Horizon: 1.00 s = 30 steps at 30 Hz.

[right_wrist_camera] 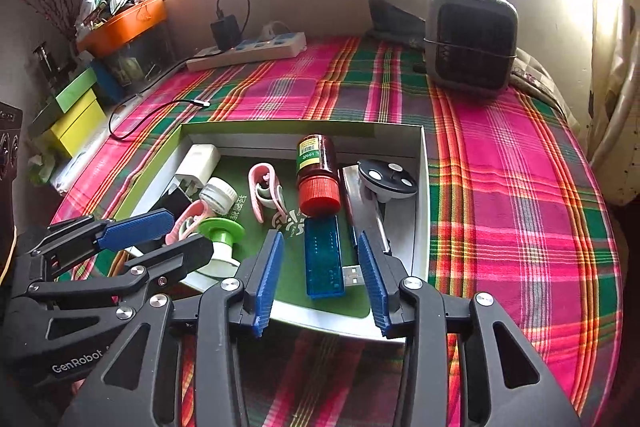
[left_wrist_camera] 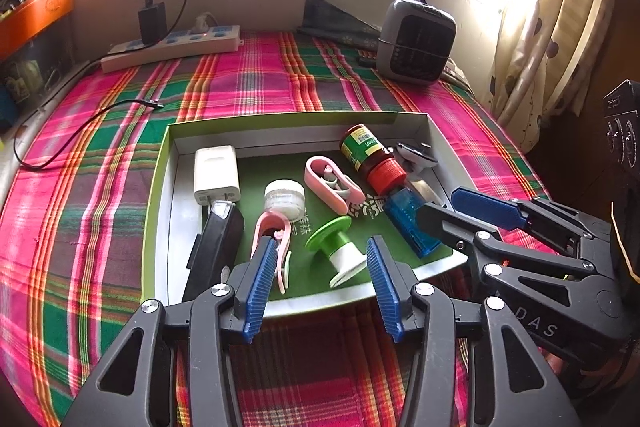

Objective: Organize rigid objects

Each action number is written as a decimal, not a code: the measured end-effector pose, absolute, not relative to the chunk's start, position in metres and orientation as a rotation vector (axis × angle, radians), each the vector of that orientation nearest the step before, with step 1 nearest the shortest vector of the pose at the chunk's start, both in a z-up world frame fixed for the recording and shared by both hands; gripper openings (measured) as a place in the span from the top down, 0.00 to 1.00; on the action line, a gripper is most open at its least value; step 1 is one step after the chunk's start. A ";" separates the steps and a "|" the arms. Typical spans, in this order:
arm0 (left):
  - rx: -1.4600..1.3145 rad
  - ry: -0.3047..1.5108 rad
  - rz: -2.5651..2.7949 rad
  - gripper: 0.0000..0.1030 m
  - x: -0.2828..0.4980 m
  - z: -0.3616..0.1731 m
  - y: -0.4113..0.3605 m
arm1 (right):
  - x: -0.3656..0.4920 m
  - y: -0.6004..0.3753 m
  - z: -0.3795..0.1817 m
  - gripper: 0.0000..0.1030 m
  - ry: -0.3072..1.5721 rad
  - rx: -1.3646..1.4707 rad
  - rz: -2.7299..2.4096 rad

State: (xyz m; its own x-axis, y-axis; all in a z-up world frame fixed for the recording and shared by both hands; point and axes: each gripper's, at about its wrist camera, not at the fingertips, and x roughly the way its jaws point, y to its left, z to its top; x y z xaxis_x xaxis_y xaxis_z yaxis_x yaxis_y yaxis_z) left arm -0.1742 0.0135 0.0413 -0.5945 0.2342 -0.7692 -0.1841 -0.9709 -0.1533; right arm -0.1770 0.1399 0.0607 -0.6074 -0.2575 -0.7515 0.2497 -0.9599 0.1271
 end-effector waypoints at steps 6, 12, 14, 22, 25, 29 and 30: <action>-1.263 -0.090 2.632 0.55 -0.163 0.046 0.011 | -0.167 0.141 0.065 0.61 -0.029 1.202 -2.597; -1.257 -0.072 2.692 0.55 -0.145 0.051 0.009 | -0.151 0.138 0.070 0.61 -0.019 1.173 -2.620; -1.248 -0.047 2.719 0.55 -0.137 0.052 0.009 | -0.145 0.137 0.072 0.61 -0.015 1.163 -2.632; -1.275 -0.050 2.725 0.55 -0.116 0.049 0.006 | -0.121 0.134 0.071 0.61 -0.002 1.155 -2.655; -1.283 -0.036 2.750 0.55 -0.107 0.045 0.004 | -0.114 0.133 0.068 0.60 -0.008 1.167 -2.657; -1.313 -0.048 2.753 0.55 -0.097 0.038 -0.001 | -0.103 0.131 0.062 0.60 -0.006 1.184 -2.672; -1.319 -0.043 2.761 0.55 -0.095 0.035 -0.001 | -0.101 0.130 0.058 0.60 -0.012 1.197 -2.667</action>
